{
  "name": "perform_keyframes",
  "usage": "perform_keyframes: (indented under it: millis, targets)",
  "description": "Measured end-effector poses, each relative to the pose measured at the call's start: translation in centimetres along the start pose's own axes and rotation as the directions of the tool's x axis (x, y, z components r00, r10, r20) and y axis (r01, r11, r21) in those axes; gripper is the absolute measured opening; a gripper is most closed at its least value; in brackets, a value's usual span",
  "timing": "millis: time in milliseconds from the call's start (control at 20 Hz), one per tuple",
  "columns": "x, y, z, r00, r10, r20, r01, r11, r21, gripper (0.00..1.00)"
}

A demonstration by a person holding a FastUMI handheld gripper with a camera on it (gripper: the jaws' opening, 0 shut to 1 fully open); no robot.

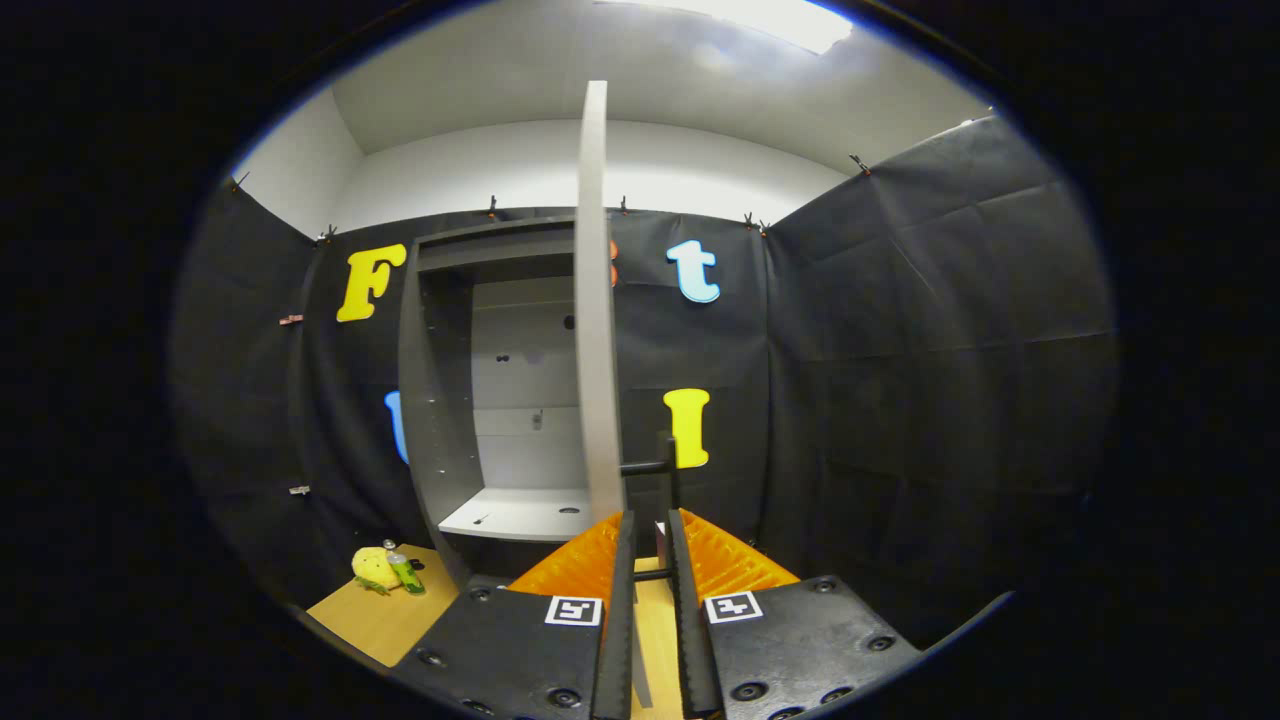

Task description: Open the shoe cabinet door, grab the shoes and put them into the shoe cabinet, then close the shoe cabinet door.

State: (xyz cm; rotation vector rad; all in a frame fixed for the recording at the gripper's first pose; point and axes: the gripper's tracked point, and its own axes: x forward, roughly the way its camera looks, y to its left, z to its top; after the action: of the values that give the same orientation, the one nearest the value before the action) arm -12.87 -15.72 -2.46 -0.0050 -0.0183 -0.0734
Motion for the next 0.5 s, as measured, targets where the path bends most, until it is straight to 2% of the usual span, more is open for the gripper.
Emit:
perform_keyframes:
  millis: [200, 500]
  targets:
    - [-0.8, 6.2, -5.2, 0.992, 0.105, -0.065, -0.104, 0.994, 0.013, 0.23]
    - [0.4, 13.7, -17.0, 0.963, 0.163, -0.214, -0.153, 0.986, 0.064, 0.23]
